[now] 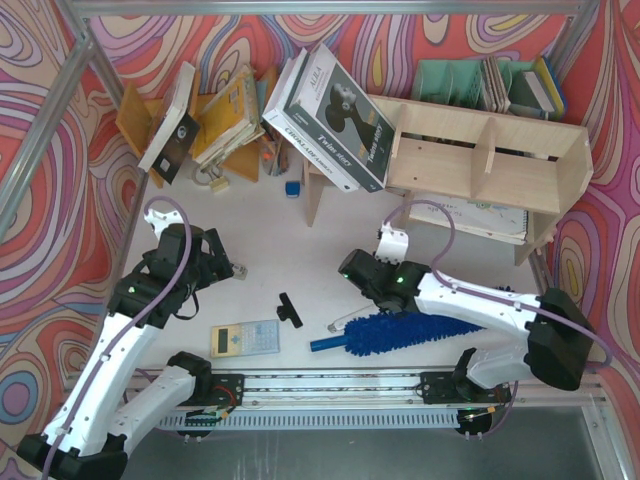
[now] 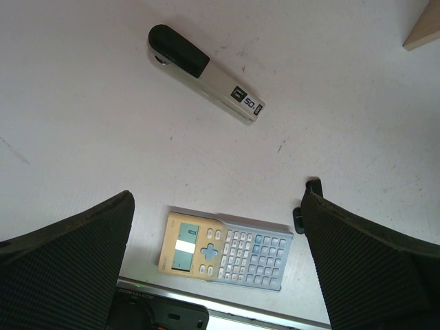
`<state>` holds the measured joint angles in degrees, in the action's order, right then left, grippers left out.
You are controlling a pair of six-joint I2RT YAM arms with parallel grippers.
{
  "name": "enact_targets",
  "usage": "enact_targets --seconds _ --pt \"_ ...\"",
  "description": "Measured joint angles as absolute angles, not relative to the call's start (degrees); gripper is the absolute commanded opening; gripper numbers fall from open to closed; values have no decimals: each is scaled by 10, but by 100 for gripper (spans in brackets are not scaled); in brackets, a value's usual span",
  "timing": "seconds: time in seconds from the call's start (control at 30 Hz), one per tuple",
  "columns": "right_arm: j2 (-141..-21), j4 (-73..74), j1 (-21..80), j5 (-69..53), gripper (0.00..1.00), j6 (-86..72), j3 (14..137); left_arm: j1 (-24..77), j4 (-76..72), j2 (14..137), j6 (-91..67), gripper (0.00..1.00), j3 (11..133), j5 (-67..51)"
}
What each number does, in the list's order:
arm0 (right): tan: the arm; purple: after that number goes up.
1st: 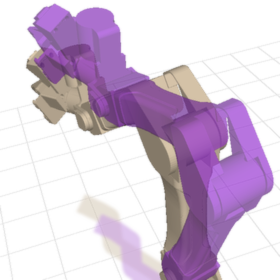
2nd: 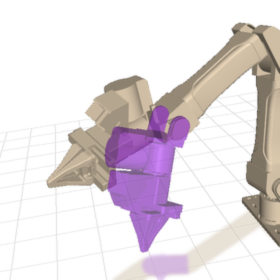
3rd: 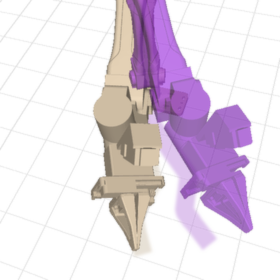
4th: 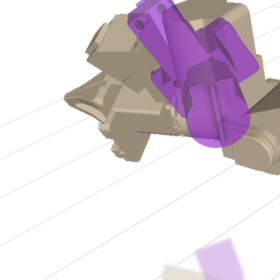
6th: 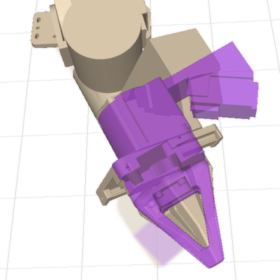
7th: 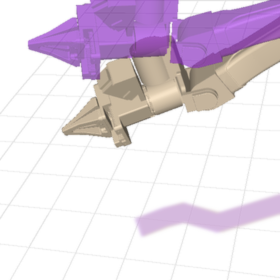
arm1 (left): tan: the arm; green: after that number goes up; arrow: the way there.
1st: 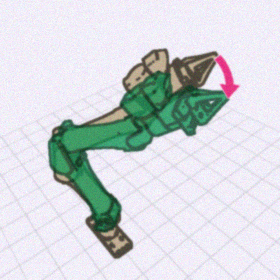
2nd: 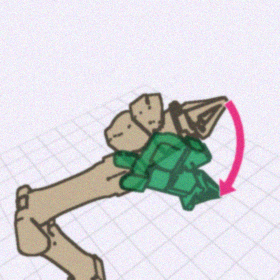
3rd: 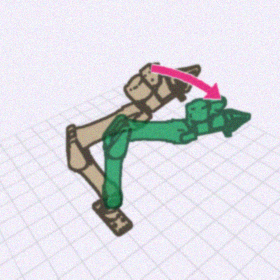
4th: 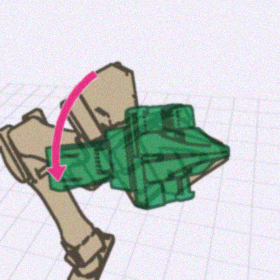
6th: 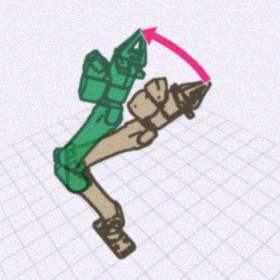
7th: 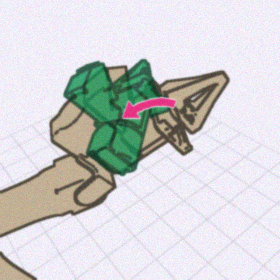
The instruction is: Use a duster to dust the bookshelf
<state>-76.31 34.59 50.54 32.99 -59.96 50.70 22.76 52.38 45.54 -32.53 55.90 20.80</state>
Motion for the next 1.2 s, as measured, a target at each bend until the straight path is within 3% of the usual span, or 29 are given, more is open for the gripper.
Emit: enact_targets --seconds 0.7,0.93,1.03,1.2 --pt "-988 197 560 258 13 -482 661 227 524 446 -325 98 559 210" --pt "-1014 183 576 242 15 -473 679 227 524 445 -325 98 559 210" --pt "-1019 180 577 237 25 -472 679 227 524 445 -325 98 559 210" --pt "-1020 178 579 229 56 -463 681 227 524 445 -325 98 559 210"
